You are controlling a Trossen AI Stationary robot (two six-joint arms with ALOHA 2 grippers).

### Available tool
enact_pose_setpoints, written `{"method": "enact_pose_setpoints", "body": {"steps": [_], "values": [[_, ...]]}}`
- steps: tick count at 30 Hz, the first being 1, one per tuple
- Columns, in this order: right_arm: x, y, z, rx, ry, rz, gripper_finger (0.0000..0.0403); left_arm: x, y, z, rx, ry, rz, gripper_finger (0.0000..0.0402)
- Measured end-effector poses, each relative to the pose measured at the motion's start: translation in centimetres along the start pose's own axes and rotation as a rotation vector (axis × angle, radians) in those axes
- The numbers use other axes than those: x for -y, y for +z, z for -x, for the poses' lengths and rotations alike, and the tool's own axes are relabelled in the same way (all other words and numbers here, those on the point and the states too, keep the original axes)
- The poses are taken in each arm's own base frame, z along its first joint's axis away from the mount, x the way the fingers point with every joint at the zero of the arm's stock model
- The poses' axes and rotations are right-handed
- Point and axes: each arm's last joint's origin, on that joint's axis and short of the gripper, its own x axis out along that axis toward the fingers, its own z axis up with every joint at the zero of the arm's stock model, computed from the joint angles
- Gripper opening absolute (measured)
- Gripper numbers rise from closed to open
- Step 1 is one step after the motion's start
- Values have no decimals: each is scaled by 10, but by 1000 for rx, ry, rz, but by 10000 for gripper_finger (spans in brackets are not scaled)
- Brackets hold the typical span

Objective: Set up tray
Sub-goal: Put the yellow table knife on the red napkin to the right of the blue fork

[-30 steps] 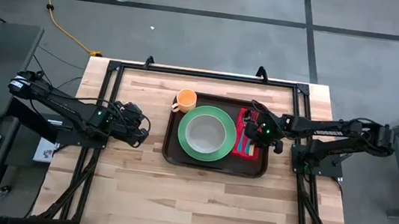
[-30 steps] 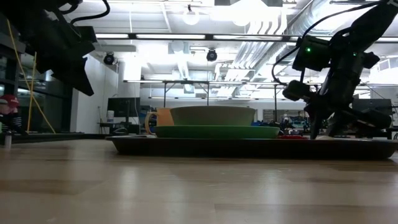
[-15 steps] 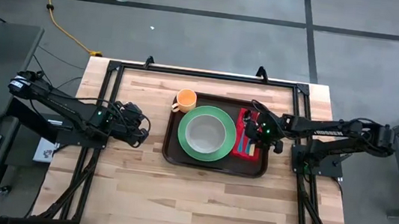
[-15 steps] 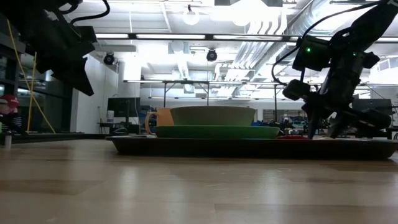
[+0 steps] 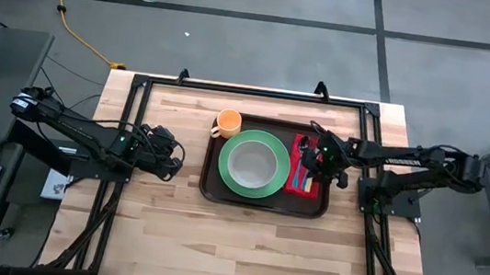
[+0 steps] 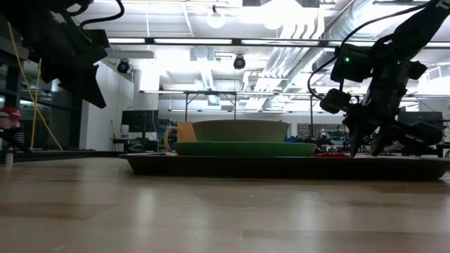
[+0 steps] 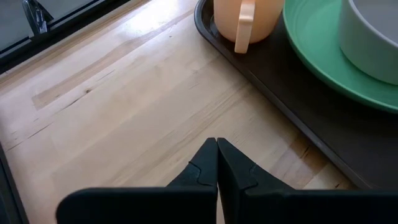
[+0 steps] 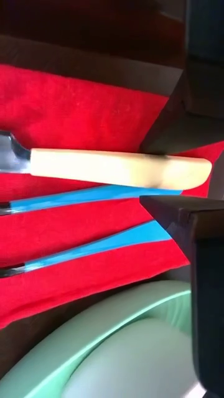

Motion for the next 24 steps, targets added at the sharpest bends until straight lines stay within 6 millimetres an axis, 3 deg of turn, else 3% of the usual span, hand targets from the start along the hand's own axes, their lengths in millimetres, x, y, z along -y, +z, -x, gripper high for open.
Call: {"method": "enact_pose_setpoints", "body": {"steps": [24], "values": [[6,-1,1,-59,-46,51,83,1,1,0,3,-10,9,31]]}}
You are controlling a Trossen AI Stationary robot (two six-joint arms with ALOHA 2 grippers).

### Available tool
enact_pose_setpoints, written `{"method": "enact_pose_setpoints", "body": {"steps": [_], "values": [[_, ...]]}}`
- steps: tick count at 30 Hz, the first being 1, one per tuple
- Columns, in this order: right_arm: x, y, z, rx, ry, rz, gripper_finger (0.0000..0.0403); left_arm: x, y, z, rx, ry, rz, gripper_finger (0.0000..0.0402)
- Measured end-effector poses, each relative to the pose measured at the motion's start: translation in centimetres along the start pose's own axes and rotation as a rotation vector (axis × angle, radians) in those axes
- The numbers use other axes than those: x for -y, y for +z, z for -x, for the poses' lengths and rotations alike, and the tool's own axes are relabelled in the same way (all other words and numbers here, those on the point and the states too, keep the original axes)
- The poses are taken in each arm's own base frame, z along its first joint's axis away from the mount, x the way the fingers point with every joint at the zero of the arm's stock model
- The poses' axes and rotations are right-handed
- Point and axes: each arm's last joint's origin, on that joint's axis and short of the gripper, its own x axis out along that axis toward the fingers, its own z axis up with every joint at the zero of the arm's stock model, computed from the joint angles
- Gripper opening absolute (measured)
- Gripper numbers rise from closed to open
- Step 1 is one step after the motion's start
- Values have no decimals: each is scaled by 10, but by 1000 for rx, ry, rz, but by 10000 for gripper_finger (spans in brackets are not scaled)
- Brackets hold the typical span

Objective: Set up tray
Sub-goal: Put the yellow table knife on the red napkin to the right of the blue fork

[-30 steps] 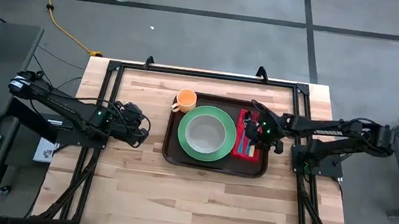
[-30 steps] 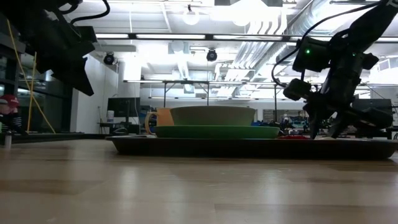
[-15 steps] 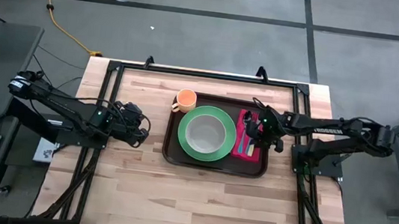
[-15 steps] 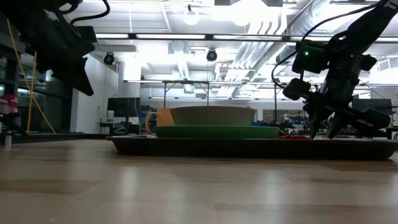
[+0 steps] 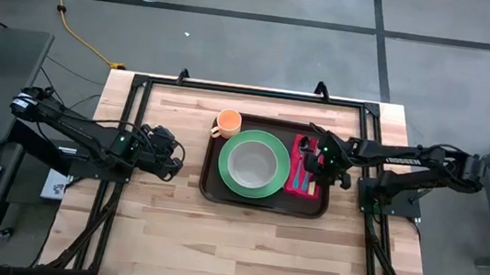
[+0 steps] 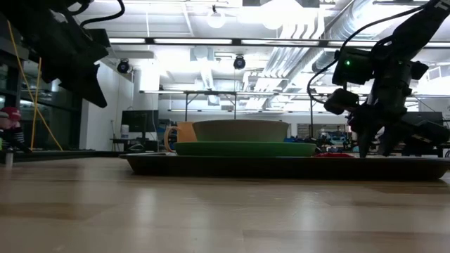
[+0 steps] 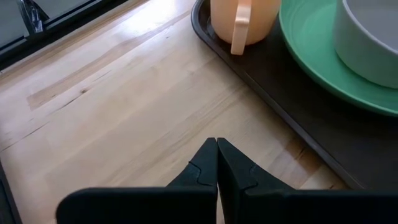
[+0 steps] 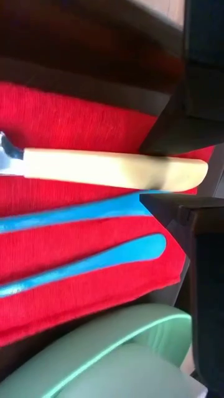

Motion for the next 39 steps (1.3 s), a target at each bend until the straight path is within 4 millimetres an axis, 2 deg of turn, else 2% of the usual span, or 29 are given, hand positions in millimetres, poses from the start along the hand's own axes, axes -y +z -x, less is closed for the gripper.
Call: {"method": "enact_pose_setpoints", "body": {"steps": [11,16,25,33,39], "values": [[-1,0,1,2,9,15,83,0,0,0,1,-3,3,31],[-8,0,5,21,21,40,83,0,0,0,1,-4,3,31],[-9,-2,11,11,-55,27,83,1,0,0,-13,-13,4,31],[-24,-2,20,67,-32,67,83,1,0,0,-14,-15,4,31],[-23,-3,21,82,-57,47,83,1,0,0,-13,-17,6,31]]}}
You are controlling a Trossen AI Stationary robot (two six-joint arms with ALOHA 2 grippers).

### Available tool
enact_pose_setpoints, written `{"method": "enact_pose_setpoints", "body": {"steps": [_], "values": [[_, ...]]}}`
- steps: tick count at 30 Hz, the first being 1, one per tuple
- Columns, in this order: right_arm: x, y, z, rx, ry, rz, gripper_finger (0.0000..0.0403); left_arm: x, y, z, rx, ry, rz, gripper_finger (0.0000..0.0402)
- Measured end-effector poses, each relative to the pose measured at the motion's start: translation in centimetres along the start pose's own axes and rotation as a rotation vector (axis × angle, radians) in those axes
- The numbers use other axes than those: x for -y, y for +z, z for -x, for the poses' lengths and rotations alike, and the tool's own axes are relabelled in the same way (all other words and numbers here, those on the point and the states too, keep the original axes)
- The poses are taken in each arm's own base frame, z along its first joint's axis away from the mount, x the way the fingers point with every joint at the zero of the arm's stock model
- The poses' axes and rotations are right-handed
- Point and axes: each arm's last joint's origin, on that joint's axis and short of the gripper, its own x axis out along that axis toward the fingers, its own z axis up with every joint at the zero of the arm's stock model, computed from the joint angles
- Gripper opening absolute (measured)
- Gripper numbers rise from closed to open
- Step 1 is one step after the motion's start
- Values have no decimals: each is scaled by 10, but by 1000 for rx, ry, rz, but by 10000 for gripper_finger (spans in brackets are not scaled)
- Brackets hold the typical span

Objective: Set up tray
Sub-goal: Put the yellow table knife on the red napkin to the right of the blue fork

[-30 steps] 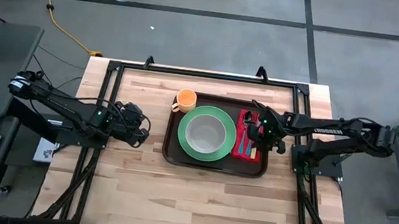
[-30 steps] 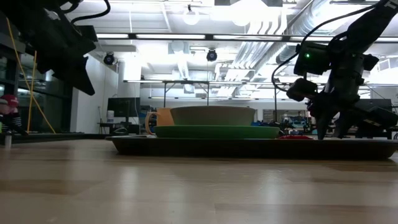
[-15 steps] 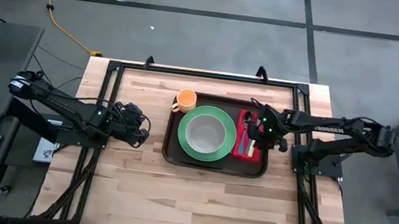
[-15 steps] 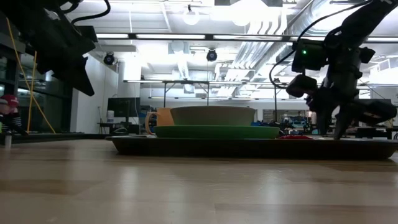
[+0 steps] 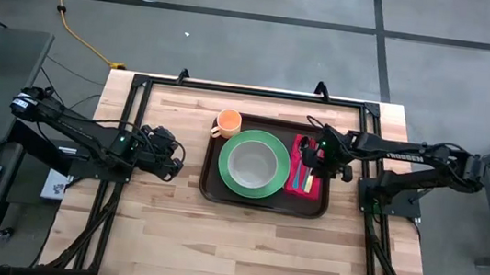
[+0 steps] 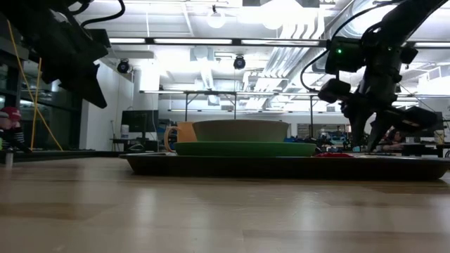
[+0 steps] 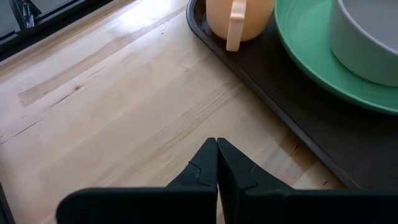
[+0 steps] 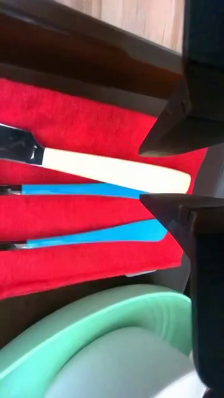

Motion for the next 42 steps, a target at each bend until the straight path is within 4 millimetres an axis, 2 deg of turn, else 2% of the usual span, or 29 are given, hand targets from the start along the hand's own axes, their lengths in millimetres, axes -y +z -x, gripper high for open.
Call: {"method": "enact_pose_setpoints", "body": {"steps": [17,22,26,32,42], "values": [[2,1,-1,46,-23,6,83,0,0,0,3,-2,3,31],[-5,1,-1,57,36,53,83,0,0,0,3,-3,4,31],[-13,-2,-2,71,110,104,83,1,1,0,9,-8,11,31],[-9,-7,-4,59,57,92,83,2,2,0,25,-5,16,31],[-14,-13,-9,70,72,111,83,2,2,0,35,-10,25,31]]}}
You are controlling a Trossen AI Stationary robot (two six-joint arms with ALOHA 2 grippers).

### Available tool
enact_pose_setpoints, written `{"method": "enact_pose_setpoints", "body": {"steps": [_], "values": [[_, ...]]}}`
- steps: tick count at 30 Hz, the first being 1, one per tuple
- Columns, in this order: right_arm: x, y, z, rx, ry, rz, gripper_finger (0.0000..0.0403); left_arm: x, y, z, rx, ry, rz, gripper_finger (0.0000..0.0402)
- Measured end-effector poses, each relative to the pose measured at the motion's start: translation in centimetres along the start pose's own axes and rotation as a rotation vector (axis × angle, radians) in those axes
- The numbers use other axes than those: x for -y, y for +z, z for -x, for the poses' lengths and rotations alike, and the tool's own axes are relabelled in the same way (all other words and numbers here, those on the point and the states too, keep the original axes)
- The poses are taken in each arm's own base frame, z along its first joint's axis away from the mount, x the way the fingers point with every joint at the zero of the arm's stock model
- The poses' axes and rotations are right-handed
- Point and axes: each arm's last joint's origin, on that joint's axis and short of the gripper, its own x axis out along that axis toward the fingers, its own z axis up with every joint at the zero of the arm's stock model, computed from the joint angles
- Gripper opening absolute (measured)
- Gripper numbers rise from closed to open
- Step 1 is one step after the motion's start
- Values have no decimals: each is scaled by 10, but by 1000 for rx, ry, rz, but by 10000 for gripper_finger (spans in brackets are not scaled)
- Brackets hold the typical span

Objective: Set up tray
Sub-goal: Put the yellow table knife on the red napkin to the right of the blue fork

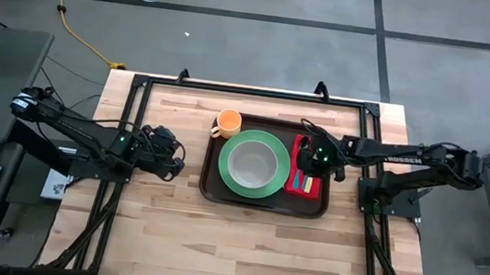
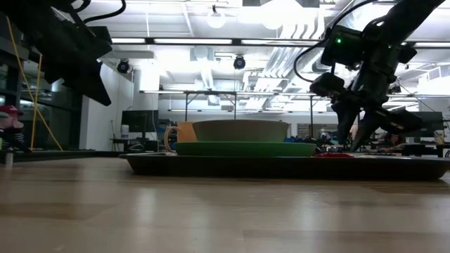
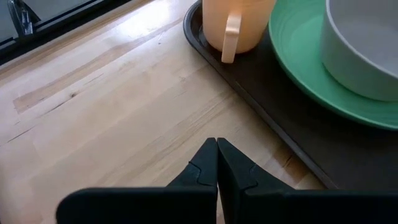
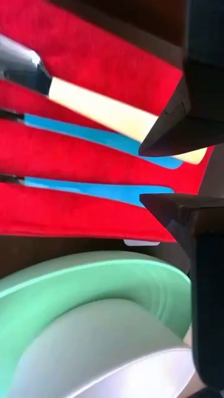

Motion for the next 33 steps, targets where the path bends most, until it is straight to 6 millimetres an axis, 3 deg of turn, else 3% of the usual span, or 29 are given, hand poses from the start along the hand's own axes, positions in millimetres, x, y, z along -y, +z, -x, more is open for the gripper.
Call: {"method": "enact_pose_setpoints", "body": {"steps": [10,33], "values": [[-3,-8,-18,-52,-36,18,83,1,0,0,1,-6,5,31],[-1,-10,-19,-94,-56,46,83,1,0,0,0,-7,6,31]]}}
